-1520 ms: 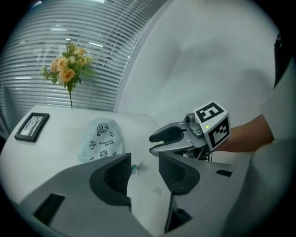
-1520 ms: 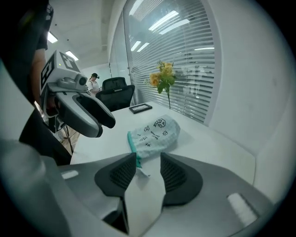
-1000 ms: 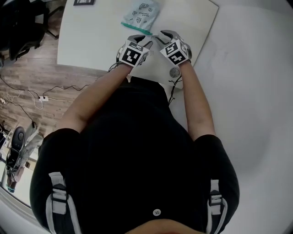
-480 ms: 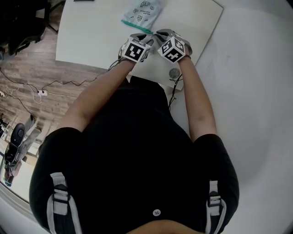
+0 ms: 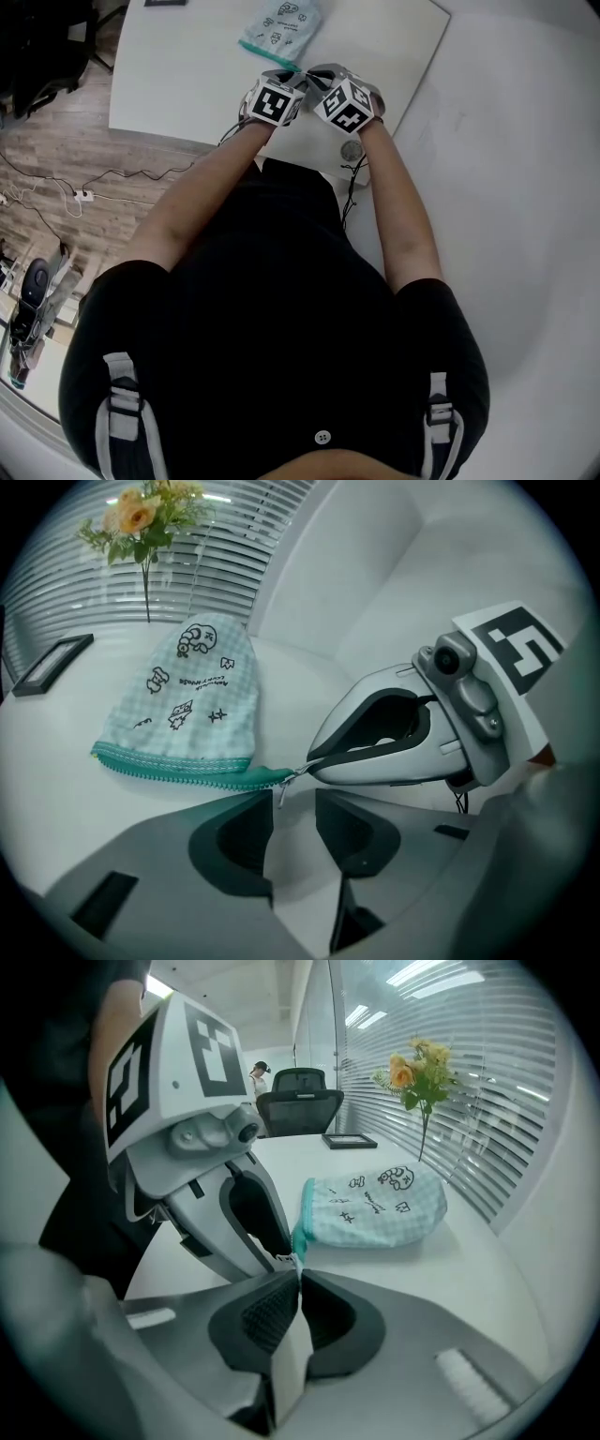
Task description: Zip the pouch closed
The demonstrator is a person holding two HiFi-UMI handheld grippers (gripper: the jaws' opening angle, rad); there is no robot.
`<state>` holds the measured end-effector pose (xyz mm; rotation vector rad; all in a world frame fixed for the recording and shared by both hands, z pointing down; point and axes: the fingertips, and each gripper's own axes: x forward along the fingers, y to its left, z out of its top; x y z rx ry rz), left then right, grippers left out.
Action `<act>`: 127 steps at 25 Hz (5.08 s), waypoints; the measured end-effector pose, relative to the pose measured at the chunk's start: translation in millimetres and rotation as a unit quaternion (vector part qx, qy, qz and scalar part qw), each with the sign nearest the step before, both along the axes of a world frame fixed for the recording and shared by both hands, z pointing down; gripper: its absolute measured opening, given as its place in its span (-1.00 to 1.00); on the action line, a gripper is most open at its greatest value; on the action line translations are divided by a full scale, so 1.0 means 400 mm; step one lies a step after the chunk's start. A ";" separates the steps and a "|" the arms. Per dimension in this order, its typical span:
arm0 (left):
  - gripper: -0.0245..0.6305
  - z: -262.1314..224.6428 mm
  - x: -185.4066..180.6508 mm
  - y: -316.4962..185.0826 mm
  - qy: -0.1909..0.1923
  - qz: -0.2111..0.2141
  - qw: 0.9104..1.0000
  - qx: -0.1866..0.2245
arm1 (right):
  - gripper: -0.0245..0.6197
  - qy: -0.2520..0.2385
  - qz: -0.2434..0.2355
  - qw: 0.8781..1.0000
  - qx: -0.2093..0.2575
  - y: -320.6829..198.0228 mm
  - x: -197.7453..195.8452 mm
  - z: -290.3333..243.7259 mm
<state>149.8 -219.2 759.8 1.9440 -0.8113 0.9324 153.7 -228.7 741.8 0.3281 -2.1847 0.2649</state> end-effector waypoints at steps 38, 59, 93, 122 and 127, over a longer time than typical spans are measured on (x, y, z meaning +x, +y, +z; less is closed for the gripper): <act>-0.90 -0.033 -0.096 -0.014 -0.016 0.026 0.999 0.009 | -0.89 0.078 0.034 0.996 -0.024 0.014 0.000 -0.043; -0.90 -0.056 -0.184 -0.071 -0.033 0.002 0.999 0.024 | -0.89 0.088 0.058 0.994 -0.015 -0.034 0.017 -0.079; -0.90 -0.032 -0.326 -0.118 -0.066 -0.034 0.997 0.029 | -0.89 0.100 0.094 0.990 -0.033 -0.023 0.066 -0.072; -0.67 -0.454 -0.414 -0.050 0.119 0.002 0.973 0.197 | -0.70 -0.121 0.214 0.968 0.059 0.018 -0.047 -0.392; -0.88 -0.648 -0.403 -0.050 0.155 0.007 0.947 0.280 | -0.89 -0.247 0.241 0.930 0.125 0.014 -0.104 -0.627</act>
